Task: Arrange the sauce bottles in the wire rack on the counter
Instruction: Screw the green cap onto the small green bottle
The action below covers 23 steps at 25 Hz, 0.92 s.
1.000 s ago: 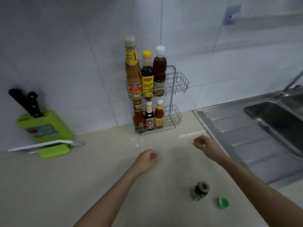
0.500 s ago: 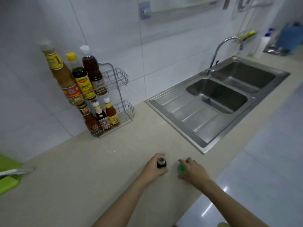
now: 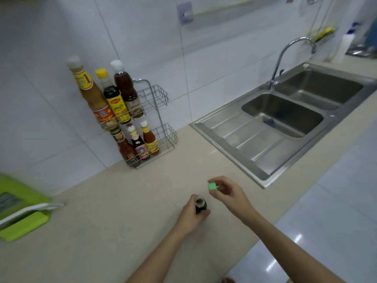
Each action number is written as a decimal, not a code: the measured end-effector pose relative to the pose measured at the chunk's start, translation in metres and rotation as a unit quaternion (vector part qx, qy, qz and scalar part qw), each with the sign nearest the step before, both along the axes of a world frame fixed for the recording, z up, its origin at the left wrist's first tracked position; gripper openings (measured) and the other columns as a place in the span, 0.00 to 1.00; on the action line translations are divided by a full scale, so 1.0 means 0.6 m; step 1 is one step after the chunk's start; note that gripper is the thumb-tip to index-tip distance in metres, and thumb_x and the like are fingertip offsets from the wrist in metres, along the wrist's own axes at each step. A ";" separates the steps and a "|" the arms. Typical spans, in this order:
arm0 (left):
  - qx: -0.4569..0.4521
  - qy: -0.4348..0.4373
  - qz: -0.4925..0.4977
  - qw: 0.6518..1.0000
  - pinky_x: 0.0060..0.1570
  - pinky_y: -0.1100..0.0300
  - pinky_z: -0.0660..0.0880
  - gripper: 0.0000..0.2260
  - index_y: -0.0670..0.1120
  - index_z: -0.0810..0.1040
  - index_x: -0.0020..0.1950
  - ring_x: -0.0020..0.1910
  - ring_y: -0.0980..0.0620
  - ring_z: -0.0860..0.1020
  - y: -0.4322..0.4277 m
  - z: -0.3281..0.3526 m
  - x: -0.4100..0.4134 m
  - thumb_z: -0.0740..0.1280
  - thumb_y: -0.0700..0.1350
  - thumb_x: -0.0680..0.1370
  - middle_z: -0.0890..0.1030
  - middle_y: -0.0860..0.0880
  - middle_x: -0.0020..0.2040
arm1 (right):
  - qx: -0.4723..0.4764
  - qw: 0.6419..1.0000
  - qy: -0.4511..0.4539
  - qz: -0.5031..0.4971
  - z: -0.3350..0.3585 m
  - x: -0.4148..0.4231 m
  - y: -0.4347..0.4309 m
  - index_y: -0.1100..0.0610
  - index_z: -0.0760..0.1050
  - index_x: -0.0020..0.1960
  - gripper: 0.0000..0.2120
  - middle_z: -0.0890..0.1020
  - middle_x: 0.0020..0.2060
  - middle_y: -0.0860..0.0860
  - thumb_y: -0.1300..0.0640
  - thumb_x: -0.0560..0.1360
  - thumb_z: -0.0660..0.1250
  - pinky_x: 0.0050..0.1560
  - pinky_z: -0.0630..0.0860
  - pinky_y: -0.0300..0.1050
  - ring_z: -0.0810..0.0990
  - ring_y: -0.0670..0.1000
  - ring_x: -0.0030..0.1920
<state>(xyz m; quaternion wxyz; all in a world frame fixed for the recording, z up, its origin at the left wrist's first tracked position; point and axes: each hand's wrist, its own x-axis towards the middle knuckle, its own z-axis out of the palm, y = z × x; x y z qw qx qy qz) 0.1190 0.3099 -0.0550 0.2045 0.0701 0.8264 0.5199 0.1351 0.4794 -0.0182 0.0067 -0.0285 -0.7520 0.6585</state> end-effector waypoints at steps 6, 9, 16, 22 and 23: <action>0.049 -0.013 0.054 0.997 0.49 0.50 0.75 0.14 0.36 0.72 0.57 0.47 0.51 0.76 -0.016 -0.001 0.018 0.69 0.35 0.74 0.79 0.39 0.47 | 0.015 0.992 0.039 0.116 0.010 0.008 -0.048 0.51 0.76 0.60 0.20 0.79 0.51 0.52 0.67 0.71 0.72 0.53 0.79 0.44 0.83 0.52 0.50; 0.061 -0.044 0.060 0.995 0.50 0.55 0.76 0.12 0.38 0.75 0.56 0.46 0.52 0.76 -0.021 -0.004 0.022 0.70 0.37 0.73 0.79 0.46 0.45 | 0.146 0.978 0.106 0.105 -0.011 0.016 -0.046 0.52 0.79 0.55 0.14 0.81 0.52 0.46 0.61 0.71 0.73 0.58 0.75 0.42 0.79 0.43 0.56; 0.057 -0.038 0.074 0.995 0.35 0.75 0.69 0.08 0.47 0.75 0.49 0.33 0.69 0.73 -0.022 -0.012 0.028 0.71 0.40 0.73 0.77 0.58 0.38 | 0.171 0.971 0.122 0.117 -0.019 0.023 -0.048 0.52 0.77 0.58 0.17 0.80 0.52 0.46 0.64 0.72 0.72 0.57 0.77 0.38 0.80 0.43 0.54; 0.040 -0.020 0.070 0.997 0.41 0.68 0.70 0.15 0.41 0.75 0.59 0.39 0.59 0.73 -0.021 -0.002 0.031 0.70 0.41 0.74 0.77 0.50 0.44 | 0.243 0.951 0.134 0.137 -0.020 0.007 -0.060 0.52 0.78 0.57 0.15 0.77 0.51 0.45 0.62 0.72 0.73 0.55 0.76 0.38 0.77 0.40 0.52; 0.039 -0.020 0.067 0.997 0.43 0.67 0.71 0.15 0.42 0.75 0.60 0.41 0.58 0.74 -0.022 0.000 0.030 0.70 0.41 0.74 0.78 0.51 0.45 | 0.250 0.949 0.129 0.143 -0.018 0.003 -0.059 0.52 0.78 0.56 0.14 0.76 0.51 0.44 0.60 0.72 0.73 0.55 0.76 0.39 0.77 0.40 0.52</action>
